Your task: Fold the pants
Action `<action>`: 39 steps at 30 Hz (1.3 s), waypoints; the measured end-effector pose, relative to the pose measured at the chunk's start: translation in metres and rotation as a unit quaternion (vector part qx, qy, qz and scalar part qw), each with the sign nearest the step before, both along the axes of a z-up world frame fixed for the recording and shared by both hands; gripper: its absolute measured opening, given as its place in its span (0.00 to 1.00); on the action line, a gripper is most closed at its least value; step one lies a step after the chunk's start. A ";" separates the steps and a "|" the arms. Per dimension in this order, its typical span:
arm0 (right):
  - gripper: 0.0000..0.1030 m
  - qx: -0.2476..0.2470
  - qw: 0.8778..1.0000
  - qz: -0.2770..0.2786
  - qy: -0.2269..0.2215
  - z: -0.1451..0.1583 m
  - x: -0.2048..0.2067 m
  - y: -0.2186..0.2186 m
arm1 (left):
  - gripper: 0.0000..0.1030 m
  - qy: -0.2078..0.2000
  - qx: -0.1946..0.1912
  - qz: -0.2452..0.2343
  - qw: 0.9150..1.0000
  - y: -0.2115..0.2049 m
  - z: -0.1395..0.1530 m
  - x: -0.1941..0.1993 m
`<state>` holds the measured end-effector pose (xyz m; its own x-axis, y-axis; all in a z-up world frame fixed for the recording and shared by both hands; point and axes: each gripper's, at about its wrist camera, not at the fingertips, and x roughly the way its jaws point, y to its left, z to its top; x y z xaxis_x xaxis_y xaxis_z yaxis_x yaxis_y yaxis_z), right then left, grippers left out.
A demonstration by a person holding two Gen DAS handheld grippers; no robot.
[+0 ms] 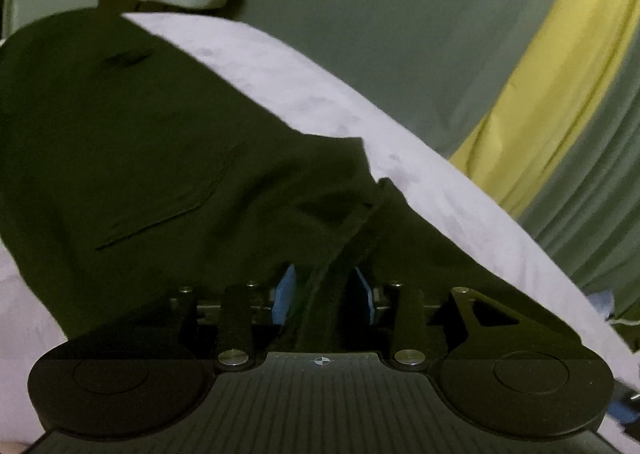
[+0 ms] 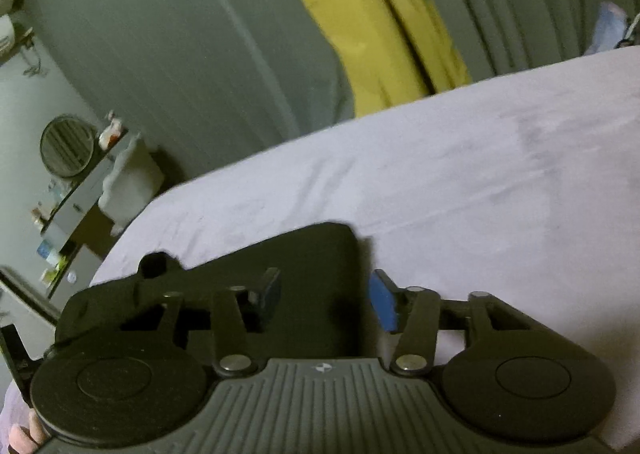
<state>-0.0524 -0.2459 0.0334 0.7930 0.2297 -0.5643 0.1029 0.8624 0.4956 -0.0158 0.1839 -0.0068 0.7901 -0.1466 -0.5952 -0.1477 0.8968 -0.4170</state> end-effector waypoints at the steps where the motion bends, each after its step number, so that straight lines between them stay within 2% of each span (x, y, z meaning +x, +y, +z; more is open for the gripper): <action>1: 0.46 0.000 1.000 0.000 0.000 0.000 0.000 0.000 | 0.43 0.002 0.002 0.001 1.000 0.000 -0.001 0.000; 4: 0.46 -0.056 0.998 0.017 0.026 -0.012 0.021 0.023 | 0.47 0.008 0.013 0.001 1.000 -0.006 -0.003 0.002; 5: 0.46 -0.129 0.991 0.012 0.042 -0.023 0.036 0.036 | 0.48 0.009 0.017 0.000 1.000 -0.007 -0.004 0.005; 8: 0.54 -0.156 0.987 0.012 0.044 -0.036 0.047 0.039 | 0.57 0.009 0.036 -0.011 0.999 -0.014 -0.006 0.008; 10: 0.67 -0.160 0.987 -0.002 0.032 -0.043 0.054 0.037 | 0.62 0.005 0.054 -0.018 0.998 -0.021 -0.005 0.011; 13: 0.76 -0.177 0.984 -0.008 0.025 -0.044 0.061 0.038 | 0.66 -0.017 0.059 0.001 0.998 -0.015 0.002 0.005; 16: 0.85 -0.178 0.984 -0.013 0.018 -0.046 0.058 0.034 | 0.73 -0.055 0.016 0.069 0.996 0.017 0.013 -0.006; 18: 0.86 -0.187 0.982 -0.014 0.020 -0.046 0.058 0.034 | 0.74 -0.071 -0.023 0.144 0.987 0.054 0.021 -0.016; 20: 0.87 -0.187 0.982 -0.013 0.020 -0.047 0.058 0.035 | 0.74 -0.075 -0.060 0.207 0.974 0.096 0.024 -0.024; 24: 0.88 -0.171 0.985 -0.015 0.025 -0.046 0.060 0.030 | 0.74 -0.050 -0.109 0.283 0.952 0.171 0.017 -0.039; 26: 0.88 -0.166 0.986 -0.017 0.027 -0.046 0.060 0.029 | 0.74 -0.042 -0.142 0.300 0.943 0.199 0.009 -0.044; 27: 0.88 -0.164 0.986 -0.018 0.027 -0.046 0.060 0.030 | 0.74 -0.040 -0.171 0.302 0.937 0.212 0.002 -0.045; 29: 0.88 -0.163 0.986 -0.019 0.028 -0.046 0.060 0.030 | 0.74 -0.042 -0.208 0.290 0.933 0.226 -0.007 -0.041; 33: 0.89 -0.162 0.986 -0.018 0.028 -0.047 0.060 0.030 | 0.79 -0.032 -0.216 0.283 0.934 0.238 -0.017 -0.023; 35: 0.89 -0.161 0.986 -0.018 0.028 -0.047 0.060 0.029 | 0.79 -0.022 -0.225 0.292 0.929 0.243 -0.015 -0.021; 36: 0.89 -0.161 0.986 -0.018 0.027 -0.047 0.060 0.029 | 0.77 -0.018 -0.230 0.295 0.927 0.244 -0.013 -0.022; 37: 0.90 -0.163 0.986 -0.017 0.027 -0.047 0.061 0.029 | 0.70 -0.008 -0.225 0.298 0.928 0.245 -0.013 -0.022; 38: 0.90 -0.163 0.986 -0.017 0.027 -0.047 0.061 0.029 | 0.67 0.001 -0.211 0.299 0.930 0.248 -0.014 -0.022; 39: 0.91 -0.162 0.986 -0.017 0.026 -0.047 0.061 0.029 | 0.58 0.010 -0.193 0.299 0.934 0.248 -0.013 -0.021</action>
<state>0.0083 -0.2168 -0.0140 0.7645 0.0044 -0.6446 0.1519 0.9706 0.1868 -0.0372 0.4316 -0.0200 0.7884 0.1099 -0.6053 -0.5859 0.4340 -0.6843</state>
